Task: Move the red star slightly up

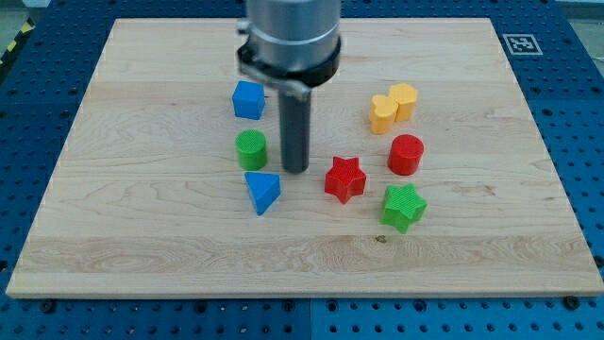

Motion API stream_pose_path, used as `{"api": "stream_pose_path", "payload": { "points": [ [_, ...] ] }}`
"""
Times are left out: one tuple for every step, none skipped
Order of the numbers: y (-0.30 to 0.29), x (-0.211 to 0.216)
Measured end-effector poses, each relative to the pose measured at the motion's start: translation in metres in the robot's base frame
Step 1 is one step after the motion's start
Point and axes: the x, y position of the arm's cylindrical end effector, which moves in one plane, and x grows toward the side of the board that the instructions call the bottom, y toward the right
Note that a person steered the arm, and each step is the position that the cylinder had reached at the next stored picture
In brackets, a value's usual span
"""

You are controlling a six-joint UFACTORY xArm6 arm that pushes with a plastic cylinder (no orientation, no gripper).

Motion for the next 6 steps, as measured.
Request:
{"api": "stream_pose_path", "payload": {
  "points": [
    [0.013, 0.042],
    [0.05, 0.051],
    [0.058, 0.036],
    [0.058, -0.004],
    [0.058, -0.026],
    [0.058, -0.043]
  ]
}}
